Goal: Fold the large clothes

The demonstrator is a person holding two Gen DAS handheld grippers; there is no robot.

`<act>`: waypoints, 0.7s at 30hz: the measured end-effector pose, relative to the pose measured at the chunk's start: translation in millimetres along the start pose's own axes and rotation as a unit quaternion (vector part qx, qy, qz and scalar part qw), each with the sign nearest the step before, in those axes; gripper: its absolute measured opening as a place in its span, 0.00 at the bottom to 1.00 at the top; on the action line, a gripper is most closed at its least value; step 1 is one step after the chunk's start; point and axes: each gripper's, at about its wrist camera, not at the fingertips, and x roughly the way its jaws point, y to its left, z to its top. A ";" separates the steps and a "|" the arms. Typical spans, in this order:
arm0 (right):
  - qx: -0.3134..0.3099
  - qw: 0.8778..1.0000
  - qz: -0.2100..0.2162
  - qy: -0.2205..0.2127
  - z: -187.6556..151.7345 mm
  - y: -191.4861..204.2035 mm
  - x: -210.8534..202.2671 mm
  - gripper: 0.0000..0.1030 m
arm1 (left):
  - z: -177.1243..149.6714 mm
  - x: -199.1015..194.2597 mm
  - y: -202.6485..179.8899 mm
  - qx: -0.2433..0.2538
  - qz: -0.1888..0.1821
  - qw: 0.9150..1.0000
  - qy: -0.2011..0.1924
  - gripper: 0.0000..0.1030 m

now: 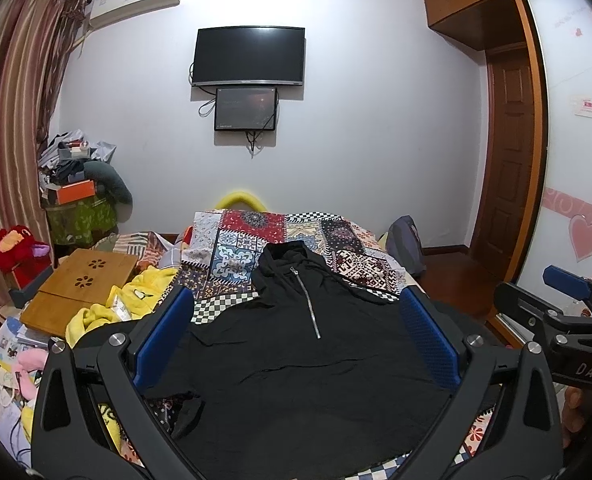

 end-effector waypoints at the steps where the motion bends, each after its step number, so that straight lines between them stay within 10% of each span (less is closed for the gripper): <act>1: 0.000 1.000 0.002 0.003 0.0 0.6 3.3 1.00 | 0.5 3.3 2.5 -0.002 0.001 1.000 0.002 1.00; 13: -0.012 0.997 0.002 0.071 -14.5 13.6 63.8 1.00 | -14.5 60.2 82.4 -0.073 0.057 0.994 0.062 1.00; 21: -0.014 0.989 0.010 0.148 -36.3 18.1 113.0 1.00 | -60.4 103.4 168.9 -0.157 0.111 0.972 0.139 1.00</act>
